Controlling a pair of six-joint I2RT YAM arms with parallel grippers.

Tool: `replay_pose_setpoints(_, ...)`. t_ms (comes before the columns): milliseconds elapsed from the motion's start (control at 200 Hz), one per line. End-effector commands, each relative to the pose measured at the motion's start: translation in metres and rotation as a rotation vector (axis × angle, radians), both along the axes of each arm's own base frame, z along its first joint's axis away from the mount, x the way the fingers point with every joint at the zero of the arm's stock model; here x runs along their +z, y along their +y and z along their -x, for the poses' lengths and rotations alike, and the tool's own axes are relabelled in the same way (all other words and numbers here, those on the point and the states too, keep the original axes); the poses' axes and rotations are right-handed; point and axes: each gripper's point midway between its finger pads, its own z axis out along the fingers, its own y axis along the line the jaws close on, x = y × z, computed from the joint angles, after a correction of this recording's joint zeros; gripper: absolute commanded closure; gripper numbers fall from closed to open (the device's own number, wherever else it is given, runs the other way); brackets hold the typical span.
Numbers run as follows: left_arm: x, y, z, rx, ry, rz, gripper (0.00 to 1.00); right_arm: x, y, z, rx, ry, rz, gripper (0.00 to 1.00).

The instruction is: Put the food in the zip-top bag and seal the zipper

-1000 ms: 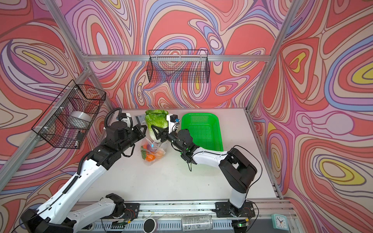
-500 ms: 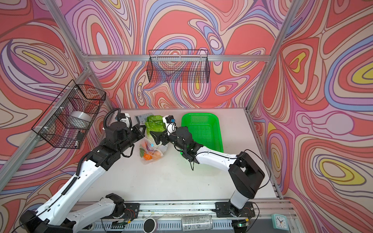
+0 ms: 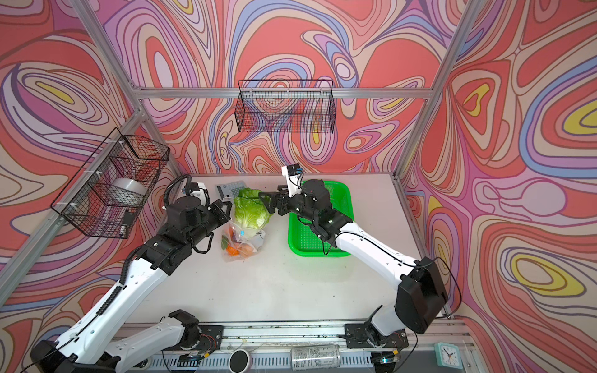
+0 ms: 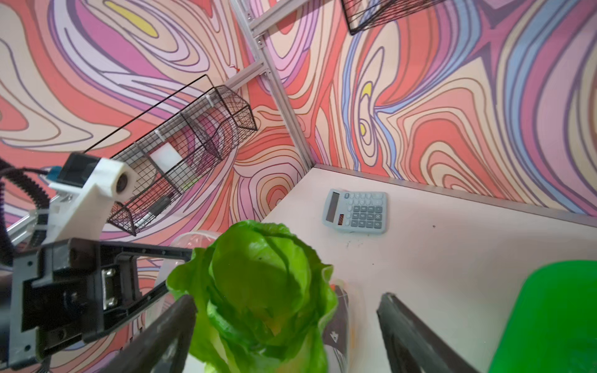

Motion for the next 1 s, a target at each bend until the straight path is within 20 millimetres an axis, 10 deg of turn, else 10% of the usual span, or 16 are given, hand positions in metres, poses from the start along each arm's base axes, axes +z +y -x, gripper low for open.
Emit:
replay_pose_setpoints(0,0.005,0.007,0.002,0.027,-0.02,0.007,1.0,-0.01,-0.011,0.016,0.019,0.128,-0.017,0.11)
replay_pose_setpoints(346,0.005,0.005,0.001,0.026,-0.015,0.014,1.0,-0.064,-0.037,0.012,-0.089,0.351,-0.01,0.28)
replay_pose_setpoints(606,0.002,0.002,0.0,0.016,-0.005,0.032,1.0,-0.124,-0.005,0.028,-0.018,0.52,0.068,0.51)
replay_pose_setpoints(996,0.002,0.001,0.002,0.007,-0.006,0.038,1.0,-0.083,0.046,0.021,0.14,0.38,-0.035,0.49)
